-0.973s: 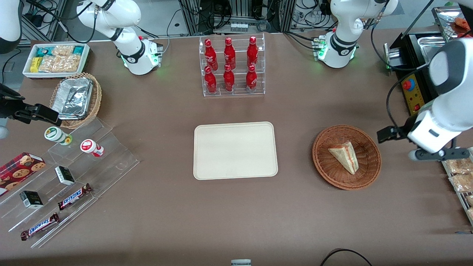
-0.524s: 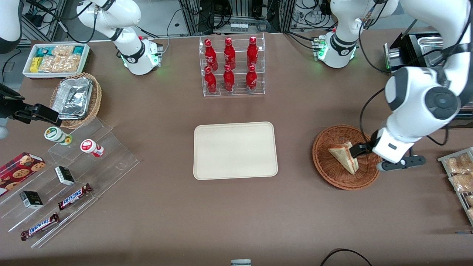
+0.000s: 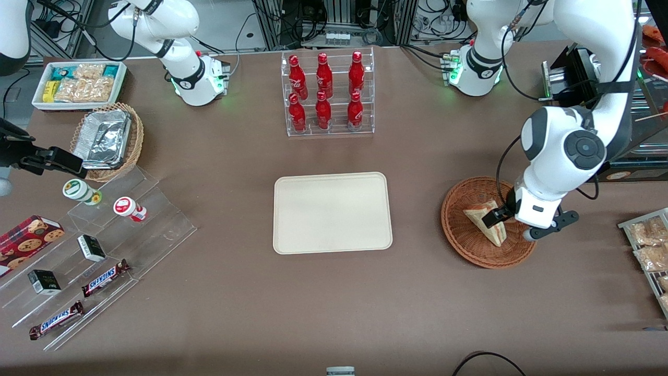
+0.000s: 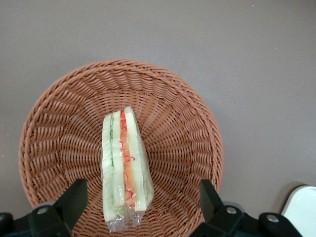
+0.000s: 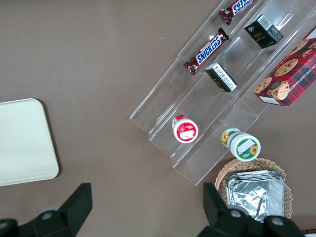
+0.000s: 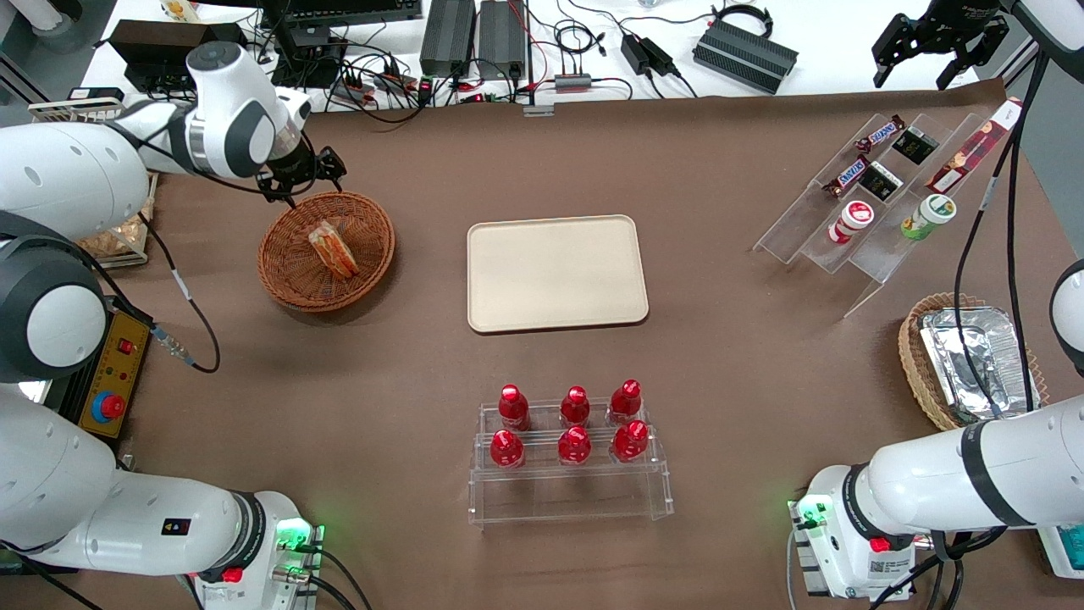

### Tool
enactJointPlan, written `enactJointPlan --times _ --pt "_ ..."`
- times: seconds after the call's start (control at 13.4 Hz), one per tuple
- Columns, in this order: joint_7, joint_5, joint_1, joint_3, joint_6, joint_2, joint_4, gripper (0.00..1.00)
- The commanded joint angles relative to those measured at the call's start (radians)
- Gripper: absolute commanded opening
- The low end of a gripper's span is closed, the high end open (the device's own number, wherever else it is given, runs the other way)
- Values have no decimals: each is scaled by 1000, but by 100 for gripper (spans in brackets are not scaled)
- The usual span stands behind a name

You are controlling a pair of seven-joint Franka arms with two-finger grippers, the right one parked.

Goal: Place sandwich from basket to tray
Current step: 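Lower the left gripper and close it on the sandwich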

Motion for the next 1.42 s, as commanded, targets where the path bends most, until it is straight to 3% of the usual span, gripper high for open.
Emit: enactJointPlan --times 0.0,1.05,1.12,1.27,1.35 --pt "-39 14 -4 2 93 -23 -95 100" --pt "-39 30 -1 7 161 86 -133 100" --pt "-39 30 -2 7 162 96 -133 92" --pt "-38 43 -1 8 164 92 -133 32" --pt "-33 43 1 8 161 83 -133 8"
